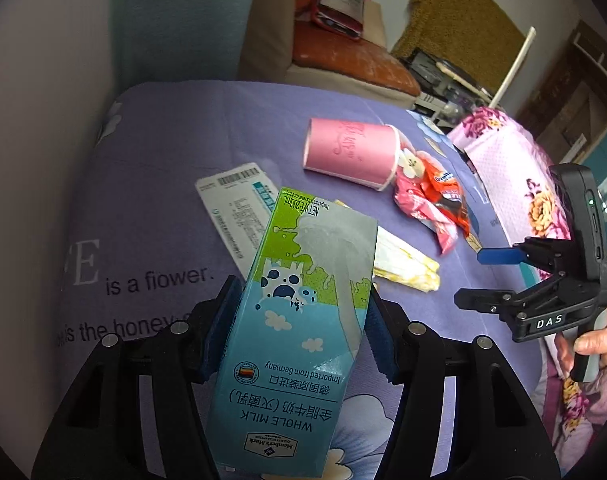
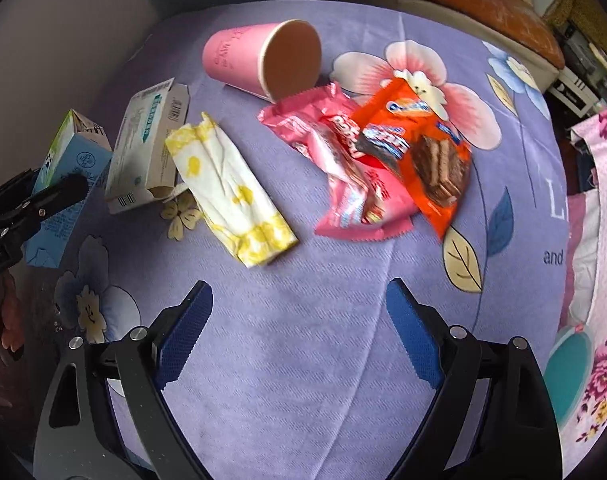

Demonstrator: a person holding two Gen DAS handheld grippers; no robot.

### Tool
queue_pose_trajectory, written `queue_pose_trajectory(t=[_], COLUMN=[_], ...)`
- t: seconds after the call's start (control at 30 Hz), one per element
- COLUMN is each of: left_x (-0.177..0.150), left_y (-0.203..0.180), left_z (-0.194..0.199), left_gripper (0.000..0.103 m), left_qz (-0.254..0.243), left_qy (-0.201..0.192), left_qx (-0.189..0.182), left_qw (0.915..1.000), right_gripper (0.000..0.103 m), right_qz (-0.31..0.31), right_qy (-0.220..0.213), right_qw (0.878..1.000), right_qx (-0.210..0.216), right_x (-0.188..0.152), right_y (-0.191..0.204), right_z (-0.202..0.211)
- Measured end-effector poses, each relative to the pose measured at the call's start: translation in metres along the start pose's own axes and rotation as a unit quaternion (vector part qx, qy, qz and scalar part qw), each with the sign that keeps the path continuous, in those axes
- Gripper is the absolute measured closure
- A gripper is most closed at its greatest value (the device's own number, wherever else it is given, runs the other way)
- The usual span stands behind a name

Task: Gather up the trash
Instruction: 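Grasp the blue-green milk carton with left tool while right tool grasps the yellow-print pad, then lift and carry the milk carton and pad over the teal bin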

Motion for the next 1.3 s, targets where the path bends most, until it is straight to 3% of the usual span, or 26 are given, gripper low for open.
queue_pose_trajectory(t=[0.23, 0.37, 0.5, 0.53, 0.57, 0.67, 1.0, 1.3], left_x=[-0.002, -0.004, -0.003, -0.004, -0.004, -0.003, 0.005, -0.002], left_y=[0.023, 0.028, 0.029, 0.029, 0.03, 0.025, -0.023, -0.115], left_z=[-0.005, -0.008, -0.011, -0.012, -0.014, -0.013, -0.004, -0.024], left_gripper=[0.043, 0.043, 0.043, 0.043, 0.043, 0.043, 0.043, 0.043], left_qz=[0.032, 0.041, 0.048, 0.049, 0.05, 0.048, 0.013, -0.054], left_qy=[0.006, 0.009, 0.011, 0.012, 0.014, 0.015, 0.001, 0.024], left_qx=[0.007, 0.01, 0.012, 0.012, 0.013, 0.013, -0.001, -0.032], left_qw=[0.9994, 0.999, 0.9987, 0.9986, 0.9986, 0.9987, 0.9999, 0.9978], right_gripper=[0.019, 0.019, 0.028, 0.033, 0.044, 0.091, 0.093, 0.093], right_qz=[0.049, 0.068, 0.084, 0.092, 0.098, 0.097, 0.004, -0.096], right_qy=[-0.006, -0.01, -0.01, -0.018, -0.025, -0.036, -0.081, -0.119], right_qw=[0.999, 0.998, 0.996, 0.996, 0.995, 0.995, 0.996, 0.988], right_qx=[0.001, 0.006, 0.003, -0.003, -0.01, -0.016, 0.024, 0.029], right_x=[0.042, 0.05, 0.049, 0.05, 0.049, 0.039, -0.009, -0.061], right_y=[0.031, 0.041, 0.048, 0.049, 0.049, 0.049, 0.008, -0.066], right_z=[-0.029, -0.04, -0.048, -0.047, -0.046, -0.038, 0.02, 0.067])
Point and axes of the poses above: each gripper's, at about its wrist camera, not at the fingertips, and z roughly against the way its jaws point, y to its left, x to its top, the point moved 10 cm from there along -z, roughly the way its jaws point, and after that the axes turned 3 degrees about -z, right-handed, at the moved point
